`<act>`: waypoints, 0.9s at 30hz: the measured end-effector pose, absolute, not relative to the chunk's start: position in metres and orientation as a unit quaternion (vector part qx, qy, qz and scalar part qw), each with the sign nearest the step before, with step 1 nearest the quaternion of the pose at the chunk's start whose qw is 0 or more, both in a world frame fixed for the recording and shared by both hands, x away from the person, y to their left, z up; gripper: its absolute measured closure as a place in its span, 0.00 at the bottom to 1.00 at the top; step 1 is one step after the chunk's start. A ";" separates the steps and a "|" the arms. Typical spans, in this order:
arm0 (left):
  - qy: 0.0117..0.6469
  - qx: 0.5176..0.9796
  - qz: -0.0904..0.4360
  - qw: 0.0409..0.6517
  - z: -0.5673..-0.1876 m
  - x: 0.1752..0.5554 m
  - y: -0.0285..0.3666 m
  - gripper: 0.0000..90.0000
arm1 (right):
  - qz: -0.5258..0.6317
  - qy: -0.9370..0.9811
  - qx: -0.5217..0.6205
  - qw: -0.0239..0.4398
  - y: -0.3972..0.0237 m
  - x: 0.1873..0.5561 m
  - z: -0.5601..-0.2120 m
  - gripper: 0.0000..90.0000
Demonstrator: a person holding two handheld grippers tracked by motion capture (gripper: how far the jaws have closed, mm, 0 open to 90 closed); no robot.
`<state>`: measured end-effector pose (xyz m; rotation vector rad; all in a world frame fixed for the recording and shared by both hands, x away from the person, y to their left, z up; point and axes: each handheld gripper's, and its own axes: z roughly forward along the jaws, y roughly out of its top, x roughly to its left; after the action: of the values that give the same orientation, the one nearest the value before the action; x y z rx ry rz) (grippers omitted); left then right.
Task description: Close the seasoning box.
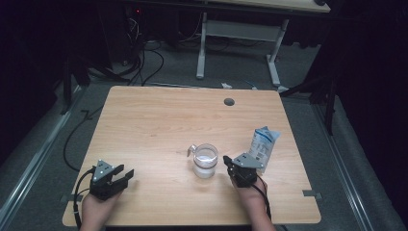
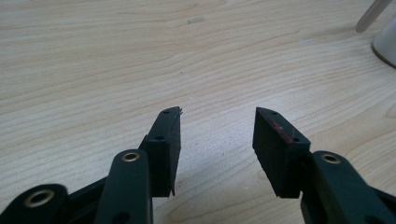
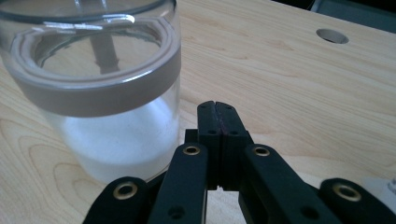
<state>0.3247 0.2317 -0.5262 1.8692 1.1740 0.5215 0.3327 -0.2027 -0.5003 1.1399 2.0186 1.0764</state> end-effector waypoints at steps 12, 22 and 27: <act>0.463 0.746 0.225 0.422 -0.524 0.310 0.231 0.55 | 0.414 0.746 0.426 0.301 -0.202 0.339 -0.493 1.00; 0.466 0.745 0.222 0.423 -0.525 0.308 0.233 0.55 | 0.414 0.753 0.415 0.299 -0.196 0.340 -0.493 1.00; 0.456 0.751 0.223 0.423 -0.524 0.311 0.227 0.55 | 0.411 0.762 0.403 0.296 -0.189 0.336 -0.495 1.00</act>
<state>0.3109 0.2268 -0.5242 1.8794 1.1423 0.5583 0.3360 -0.1894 -0.4946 1.0719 2.0261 1.0938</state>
